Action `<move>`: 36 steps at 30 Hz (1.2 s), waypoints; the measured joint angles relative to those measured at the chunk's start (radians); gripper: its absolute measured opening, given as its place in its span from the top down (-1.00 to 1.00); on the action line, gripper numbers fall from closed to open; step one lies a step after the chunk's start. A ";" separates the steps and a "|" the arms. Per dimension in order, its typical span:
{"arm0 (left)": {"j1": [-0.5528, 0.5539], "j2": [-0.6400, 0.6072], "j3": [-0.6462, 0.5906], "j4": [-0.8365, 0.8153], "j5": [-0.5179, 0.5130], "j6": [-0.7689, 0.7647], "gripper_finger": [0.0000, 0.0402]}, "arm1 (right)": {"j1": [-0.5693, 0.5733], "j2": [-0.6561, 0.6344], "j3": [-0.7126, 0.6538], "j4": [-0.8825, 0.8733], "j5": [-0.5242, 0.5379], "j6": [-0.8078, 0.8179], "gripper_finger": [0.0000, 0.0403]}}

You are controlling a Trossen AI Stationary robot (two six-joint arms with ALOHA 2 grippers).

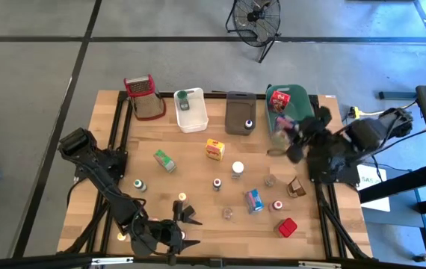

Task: Pick & Place Kitchen Items
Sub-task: Put the blue cereal box into the green bin

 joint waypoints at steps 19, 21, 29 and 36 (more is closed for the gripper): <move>0.022 0.001 0.000 -0.010 -0.003 -0.143 -0.22 | -0.519 -0.402 -0.439 0.358 -0.017 -0.264 0.33; 0.031 0.001 0.000 -0.010 -0.004 -0.152 -0.22 | -0.574 -0.397 -0.457 0.419 -0.060 -0.320 0.33; 0.041 0.001 0.000 -0.010 0.005 -0.158 -0.22 | -0.821 -0.343 -0.597 0.692 -0.282 -0.487 0.33; 0.041 0.001 0.000 -0.037 0.008 -0.157 -0.22 | -0.963 -0.336 -0.702 0.899 -0.494 -0.610 0.33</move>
